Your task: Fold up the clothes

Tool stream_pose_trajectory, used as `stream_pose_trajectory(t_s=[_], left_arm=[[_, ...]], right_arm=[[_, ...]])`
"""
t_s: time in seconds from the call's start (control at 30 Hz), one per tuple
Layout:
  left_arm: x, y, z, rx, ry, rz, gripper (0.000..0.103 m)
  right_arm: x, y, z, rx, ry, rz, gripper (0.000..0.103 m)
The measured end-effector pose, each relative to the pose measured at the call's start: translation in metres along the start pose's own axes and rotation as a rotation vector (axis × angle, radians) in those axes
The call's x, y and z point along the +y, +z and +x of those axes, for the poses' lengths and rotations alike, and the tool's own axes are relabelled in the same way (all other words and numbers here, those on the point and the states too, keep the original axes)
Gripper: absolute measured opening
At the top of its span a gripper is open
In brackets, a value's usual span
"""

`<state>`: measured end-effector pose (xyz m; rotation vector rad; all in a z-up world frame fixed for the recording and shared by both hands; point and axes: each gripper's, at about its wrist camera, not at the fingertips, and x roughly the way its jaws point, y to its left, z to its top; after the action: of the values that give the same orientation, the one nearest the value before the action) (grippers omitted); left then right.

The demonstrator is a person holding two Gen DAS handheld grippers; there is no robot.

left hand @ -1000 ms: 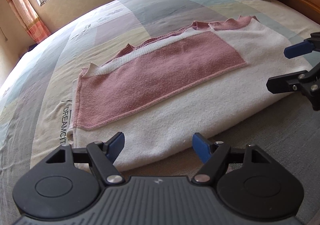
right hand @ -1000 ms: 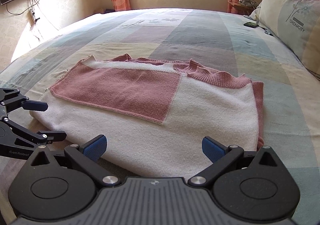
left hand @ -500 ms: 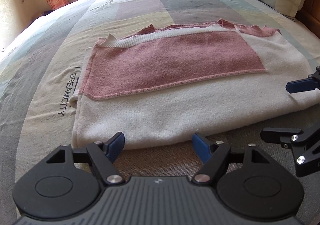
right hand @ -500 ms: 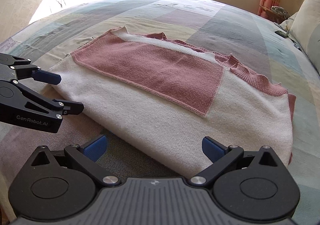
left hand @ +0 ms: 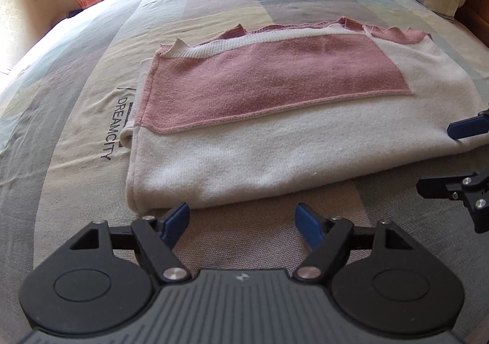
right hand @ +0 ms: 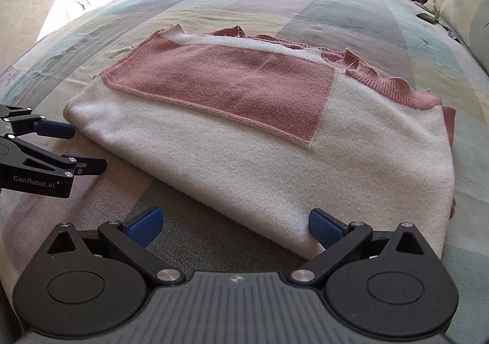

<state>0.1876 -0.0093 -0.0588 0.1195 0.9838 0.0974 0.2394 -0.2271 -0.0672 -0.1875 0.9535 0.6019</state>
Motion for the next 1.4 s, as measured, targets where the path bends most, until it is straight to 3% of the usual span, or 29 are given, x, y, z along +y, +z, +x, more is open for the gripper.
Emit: stream_pose_trajectory(t_s=[0.3, 0.43, 0.5, 0.57, 0.73, 0.8, 0.9, 1.07, 1.17, 1.4], left_arm=[[-0.011, -0.009, -0.007, -0.015, 0.015, 0.061, 0.077], [-0.008, -0.009, -0.010, -0.007, -0.015, 0.046, 0.077], [-0.013, -0.009, -0.013, -0.012, -0.004, 0.072, 0.077], [-0.020, -0.008, -0.015, -0.043, 0.027, 0.138, 0.077], [-0.040, -0.013, -0.019, -0.197, 0.152, 0.421, 0.080], [-0.044, -0.020, -0.013, -0.236, 0.207, 0.546, 0.082], [-0.051, -0.024, -0.005, -0.282, 0.242, 0.661, 0.082], [-0.064, -0.024, 0.010, -0.347, 0.260, 0.787, 0.082], [-0.072, -0.024, 0.019, -0.386, 0.271, 0.862, 0.082], [-0.094, -0.014, 0.036, -0.476, 0.272, 0.996, 0.082]], right_arm=[[-0.004, 0.001, -0.004, 0.077, 0.028, 0.080, 0.103], [-0.004, -0.003, -0.003, 0.130, 0.029, 0.101, 0.103], [-0.006, -0.006, 0.000, 0.181, 0.034, 0.125, 0.103], [-0.003, -0.007, -0.006, 0.148, 0.021, 0.119, 0.103], [0.019, -0.011, -0.037, -0.111, -0.025, -0.092, 0.103], [0.031, -0.016, -0.039, -0.182, -0.106, -0.239, 0.103], [0.038, -0.030, -0.029, -0.184, -0.232, -0.405, 0.103], [0.039, -0.057, -0.019, -0.169, -0.326, -0.573, 0.103], [0.045, -0.064, -0.013, -0.202, -0.376, -0.671, 0.103], [0.054, -0.040, 0.006, -0.243, -0.416, -0.718, 0.103]])
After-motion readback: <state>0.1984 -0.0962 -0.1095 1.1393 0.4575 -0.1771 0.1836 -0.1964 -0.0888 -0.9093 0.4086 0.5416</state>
